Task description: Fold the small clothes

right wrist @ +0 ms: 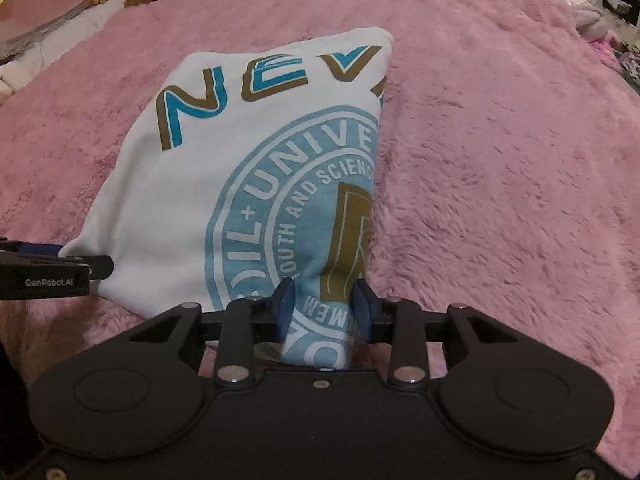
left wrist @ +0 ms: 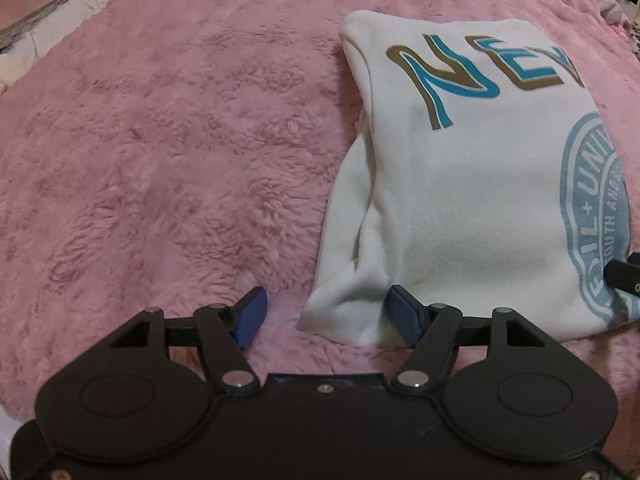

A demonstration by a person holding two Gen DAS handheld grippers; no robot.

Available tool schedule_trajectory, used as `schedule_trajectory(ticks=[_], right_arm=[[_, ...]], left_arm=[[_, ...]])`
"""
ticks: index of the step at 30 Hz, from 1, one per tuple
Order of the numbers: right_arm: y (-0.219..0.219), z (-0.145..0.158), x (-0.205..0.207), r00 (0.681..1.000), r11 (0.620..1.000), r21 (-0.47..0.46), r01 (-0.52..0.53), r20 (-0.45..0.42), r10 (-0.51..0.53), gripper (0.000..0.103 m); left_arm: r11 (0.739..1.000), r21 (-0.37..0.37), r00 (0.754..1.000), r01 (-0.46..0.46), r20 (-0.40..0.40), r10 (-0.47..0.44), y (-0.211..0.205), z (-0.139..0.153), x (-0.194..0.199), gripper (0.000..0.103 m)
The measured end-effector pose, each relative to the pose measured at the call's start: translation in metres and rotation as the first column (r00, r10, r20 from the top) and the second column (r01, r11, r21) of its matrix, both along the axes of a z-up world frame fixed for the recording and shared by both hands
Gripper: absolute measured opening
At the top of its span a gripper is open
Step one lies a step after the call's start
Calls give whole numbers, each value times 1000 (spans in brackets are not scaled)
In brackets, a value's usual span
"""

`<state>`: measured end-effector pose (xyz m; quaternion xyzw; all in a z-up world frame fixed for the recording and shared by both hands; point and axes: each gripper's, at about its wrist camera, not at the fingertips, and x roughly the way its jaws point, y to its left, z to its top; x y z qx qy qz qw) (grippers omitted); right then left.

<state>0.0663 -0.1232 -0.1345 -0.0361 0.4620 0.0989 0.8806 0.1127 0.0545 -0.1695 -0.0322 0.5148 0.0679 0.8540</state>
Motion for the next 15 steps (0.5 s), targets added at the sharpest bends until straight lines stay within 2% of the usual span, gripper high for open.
schedule_trajectory(ticks=[3,6,9,12,13,15], right_arm=[[0,12,0,1000,1000,-4,-11,7,11,29],[3,22,6,999,1000,20,-9,31,8,29],[7,27,12,999,999,37,-3,48,1,29],[11,18,27,999,998,55,18,31,-20,30],[11,13,30,999,998,54,23,21,-24,30],[13,-3,38,1000,999,37,29,-2,-29,31]], left_arm=[[999,8,997,-47,70,46,1,22,0,67],[1000,15,992,-15,126,13,-6,41,12,67],[1000,23,983,5,183,-9,-16,44,32,67],[996,-77,967,47,255,-25,-17,36,49,67],[993,-100,969,61,244,-35,-19,29,57,69],[996,-49,993,68,100,-63,-27,-4,80,72]])
